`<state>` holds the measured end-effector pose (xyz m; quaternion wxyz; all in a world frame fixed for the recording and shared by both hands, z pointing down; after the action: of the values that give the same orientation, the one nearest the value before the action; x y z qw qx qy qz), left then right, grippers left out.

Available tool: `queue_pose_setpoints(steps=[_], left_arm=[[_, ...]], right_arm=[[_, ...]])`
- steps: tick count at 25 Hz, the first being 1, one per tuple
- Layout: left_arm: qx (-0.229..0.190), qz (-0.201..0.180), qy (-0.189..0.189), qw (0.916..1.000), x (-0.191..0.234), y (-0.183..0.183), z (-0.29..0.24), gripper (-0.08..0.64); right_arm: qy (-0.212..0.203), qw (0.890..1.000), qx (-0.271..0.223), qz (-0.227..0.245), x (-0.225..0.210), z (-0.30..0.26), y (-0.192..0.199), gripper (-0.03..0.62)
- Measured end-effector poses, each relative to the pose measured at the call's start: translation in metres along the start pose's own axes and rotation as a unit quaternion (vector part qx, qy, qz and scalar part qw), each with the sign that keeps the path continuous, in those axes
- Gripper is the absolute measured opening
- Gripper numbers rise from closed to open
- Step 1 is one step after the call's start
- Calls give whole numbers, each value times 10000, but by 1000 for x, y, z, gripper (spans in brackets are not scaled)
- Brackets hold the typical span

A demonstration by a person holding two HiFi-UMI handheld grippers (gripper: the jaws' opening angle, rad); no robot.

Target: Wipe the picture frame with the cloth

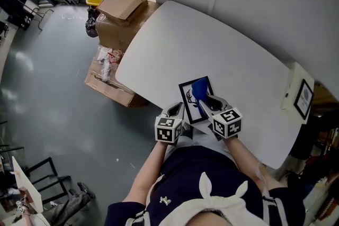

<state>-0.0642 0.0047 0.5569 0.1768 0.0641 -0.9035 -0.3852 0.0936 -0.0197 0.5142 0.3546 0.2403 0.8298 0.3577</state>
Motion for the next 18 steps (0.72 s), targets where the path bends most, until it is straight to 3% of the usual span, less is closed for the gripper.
queue_pose_setpoints(steps=[18], left_arm=[[621,-188,261,9976,-7,20,-33,3]], right_arm=[[-151,9985,493,184,-10,-35,4,89]])
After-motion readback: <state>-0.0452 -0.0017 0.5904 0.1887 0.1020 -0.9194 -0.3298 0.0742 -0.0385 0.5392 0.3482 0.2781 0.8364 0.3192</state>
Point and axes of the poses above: the fingertips, and each gripper's own axes: z backward along the fingers, x to its left, y out of its underside, the point moved 7 cm from there along z, backward along the fingers, and after that the axes turned 10 degrees about -y, right-handed, at the moved point
